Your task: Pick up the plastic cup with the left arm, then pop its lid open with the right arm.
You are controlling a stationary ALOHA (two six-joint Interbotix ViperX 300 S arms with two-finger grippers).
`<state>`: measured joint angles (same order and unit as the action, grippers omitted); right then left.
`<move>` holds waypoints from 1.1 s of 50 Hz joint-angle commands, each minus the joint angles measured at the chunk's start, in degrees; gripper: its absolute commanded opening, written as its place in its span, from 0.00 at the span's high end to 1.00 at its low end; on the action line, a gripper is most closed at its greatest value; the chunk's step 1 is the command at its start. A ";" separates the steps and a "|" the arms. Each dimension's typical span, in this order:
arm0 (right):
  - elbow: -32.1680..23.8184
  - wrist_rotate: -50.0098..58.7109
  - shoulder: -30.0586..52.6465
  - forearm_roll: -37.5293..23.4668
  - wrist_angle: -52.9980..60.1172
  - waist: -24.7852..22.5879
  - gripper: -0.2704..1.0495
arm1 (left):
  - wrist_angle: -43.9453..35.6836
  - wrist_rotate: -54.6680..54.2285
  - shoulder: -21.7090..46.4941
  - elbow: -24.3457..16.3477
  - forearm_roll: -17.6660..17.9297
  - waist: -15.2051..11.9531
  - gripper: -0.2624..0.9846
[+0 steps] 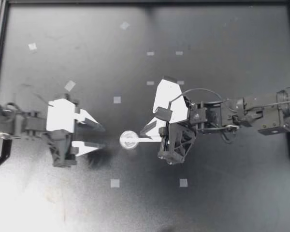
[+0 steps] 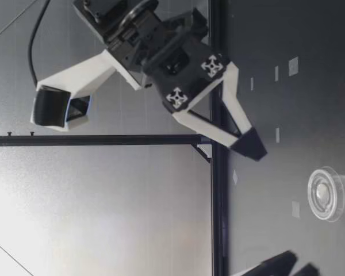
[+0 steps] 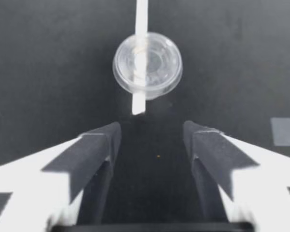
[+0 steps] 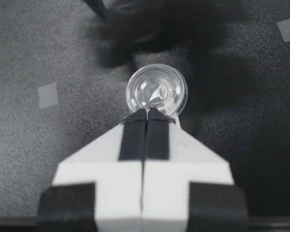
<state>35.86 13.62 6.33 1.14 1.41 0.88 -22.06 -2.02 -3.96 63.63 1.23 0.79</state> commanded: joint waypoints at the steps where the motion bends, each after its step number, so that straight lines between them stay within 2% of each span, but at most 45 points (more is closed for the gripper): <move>1: -1.32 0.09 -0.26 -0.09 0.62 0.18 0.89 | -0.53 -0.18 1.49 -1.58 0.09 0.09 0.30; 37: -6.15 0.09 6.86 -0.53 0.62 -0.09 0.89 | -4.66 -0.18 6.77 -3.69 0.09 0.09 0.27; 55: -6.42 0.09 7.91 -0.53 0.35 -0.09 0.89 | -6.42 0.09 10.02 -5.45 0.09 0.09 0.26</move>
<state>30.67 13.62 14.94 0.70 1.49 0.88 -27.77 -2.02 6.33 59.06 1.23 0.79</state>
